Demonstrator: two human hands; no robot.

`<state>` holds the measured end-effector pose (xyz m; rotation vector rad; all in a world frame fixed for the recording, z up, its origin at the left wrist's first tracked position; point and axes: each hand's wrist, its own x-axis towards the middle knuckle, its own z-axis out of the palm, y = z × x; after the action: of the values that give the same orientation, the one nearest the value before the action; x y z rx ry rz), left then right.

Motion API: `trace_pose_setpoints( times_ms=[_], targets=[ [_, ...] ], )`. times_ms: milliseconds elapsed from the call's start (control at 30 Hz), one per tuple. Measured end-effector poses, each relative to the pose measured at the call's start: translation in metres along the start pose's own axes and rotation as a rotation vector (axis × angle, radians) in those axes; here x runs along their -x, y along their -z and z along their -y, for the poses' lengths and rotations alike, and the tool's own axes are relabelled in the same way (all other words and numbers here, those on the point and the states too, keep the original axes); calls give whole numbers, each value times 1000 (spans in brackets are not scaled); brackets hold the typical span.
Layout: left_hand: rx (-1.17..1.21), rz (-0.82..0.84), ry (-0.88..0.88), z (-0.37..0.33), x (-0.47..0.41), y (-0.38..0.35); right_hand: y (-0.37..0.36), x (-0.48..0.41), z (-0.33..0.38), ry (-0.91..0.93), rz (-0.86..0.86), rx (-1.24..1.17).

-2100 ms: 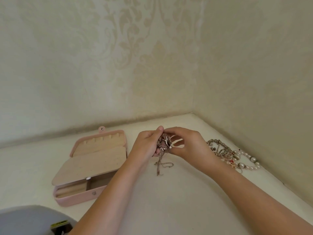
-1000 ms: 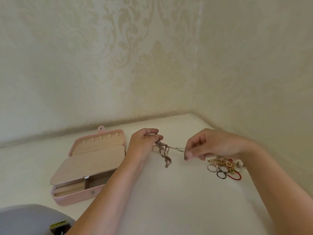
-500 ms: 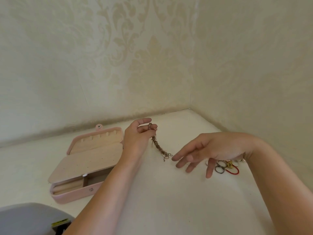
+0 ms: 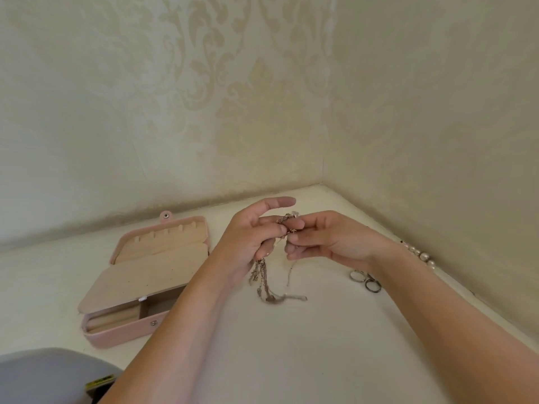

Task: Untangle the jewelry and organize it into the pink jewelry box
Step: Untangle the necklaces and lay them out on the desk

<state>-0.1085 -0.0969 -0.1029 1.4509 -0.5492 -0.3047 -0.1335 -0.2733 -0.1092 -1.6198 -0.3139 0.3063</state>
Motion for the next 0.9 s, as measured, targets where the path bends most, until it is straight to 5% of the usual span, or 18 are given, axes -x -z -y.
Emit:
trace_pose_setpoints(
  times_ms=[300, 500, 633, 767, 900],
  targets=[
    [-429, -419, -5, 15, -7, 0, 20, 4, 4, 2, -109, 50],
    [-442, -349, 19, 17, -12, 5, 22, 3, 5, 39, -257, -4],
    [-129, -199, 70, 11, -9, 2, 23, 2, 7, 62, -363, -156],
    [292, -219, 123, 5, -11, 1, 23, 1, 7, 103, -415, -254],
    [359, -208, 182, 2, -7, 1, 22, 0, 8, 151, -416, -488]
  ],
)
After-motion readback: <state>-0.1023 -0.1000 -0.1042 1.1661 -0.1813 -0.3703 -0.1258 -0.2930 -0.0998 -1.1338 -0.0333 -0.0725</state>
